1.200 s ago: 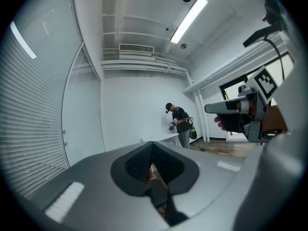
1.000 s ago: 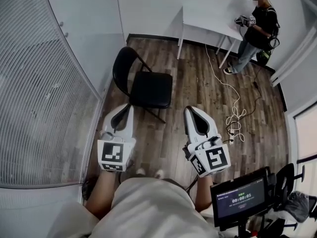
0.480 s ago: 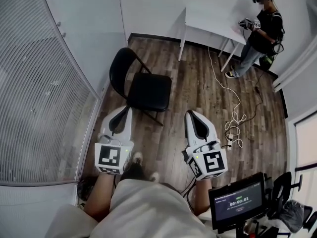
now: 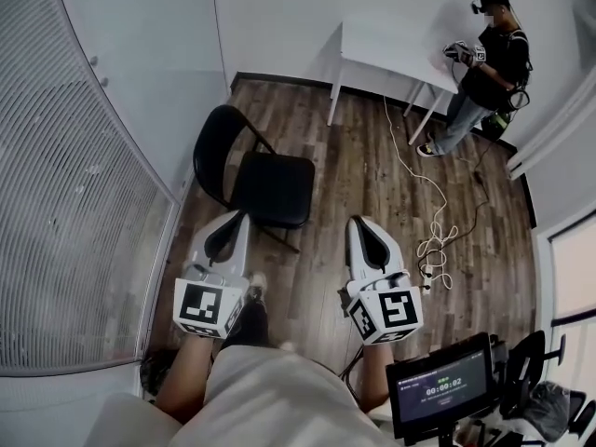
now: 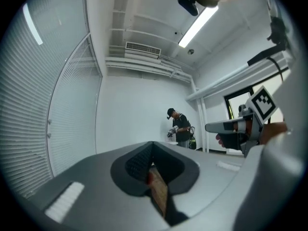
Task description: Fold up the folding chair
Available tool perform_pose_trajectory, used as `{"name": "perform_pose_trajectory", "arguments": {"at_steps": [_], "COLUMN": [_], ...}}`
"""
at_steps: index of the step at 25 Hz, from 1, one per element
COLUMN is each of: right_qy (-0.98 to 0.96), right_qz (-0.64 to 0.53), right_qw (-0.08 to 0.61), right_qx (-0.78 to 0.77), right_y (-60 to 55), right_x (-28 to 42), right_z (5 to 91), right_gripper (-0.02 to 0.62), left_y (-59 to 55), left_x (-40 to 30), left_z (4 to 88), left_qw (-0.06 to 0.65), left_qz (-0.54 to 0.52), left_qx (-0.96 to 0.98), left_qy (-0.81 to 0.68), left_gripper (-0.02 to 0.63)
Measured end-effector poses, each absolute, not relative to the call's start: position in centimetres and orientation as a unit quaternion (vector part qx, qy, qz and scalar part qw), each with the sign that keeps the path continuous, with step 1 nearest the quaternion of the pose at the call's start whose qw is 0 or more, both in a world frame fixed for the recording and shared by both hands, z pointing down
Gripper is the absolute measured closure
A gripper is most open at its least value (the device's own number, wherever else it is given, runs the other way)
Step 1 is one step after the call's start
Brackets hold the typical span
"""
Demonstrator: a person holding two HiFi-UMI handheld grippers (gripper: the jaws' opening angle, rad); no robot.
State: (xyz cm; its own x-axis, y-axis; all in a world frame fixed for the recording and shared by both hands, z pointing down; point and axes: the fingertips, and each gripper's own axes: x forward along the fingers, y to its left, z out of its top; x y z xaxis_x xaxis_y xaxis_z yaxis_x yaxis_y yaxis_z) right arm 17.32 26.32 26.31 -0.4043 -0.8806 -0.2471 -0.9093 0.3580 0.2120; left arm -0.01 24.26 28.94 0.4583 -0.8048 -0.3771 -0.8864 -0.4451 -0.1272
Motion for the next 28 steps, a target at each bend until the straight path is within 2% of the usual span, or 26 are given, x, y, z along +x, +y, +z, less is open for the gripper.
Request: {"name": "perform_pose_trajectory", "arguments": {"at_steps": [7,18,28], "right_qy": [0.816,0.807,0.802], "right_qz": [0.153,0.14,0.13], "right_qw": [0.045,0.066,0.064], "right_qx": [-0.555,-0.57,-0.579], "right_y": [20.2,11.3,5.4], "right_x": [17.2,16.0,13.8], "right_z": [24.9,20.3,18.6], "right_gripper": [0.594,0.594,0.594], "left_y": [18.2,8.9,1.7], "left_x": [-1.3,-0.3,-3.7], "left_z": [26.2,21.5,21.2], "left_qw": [0.164,0.178,0.136], "left_qz": [0.163,0.146,0.134], "left_qx": [-0.84,-0.864,-0.858], "left_qy": [0.49,0.448,0.477], "left_gripper": [0.607,0.607,0.607]}}
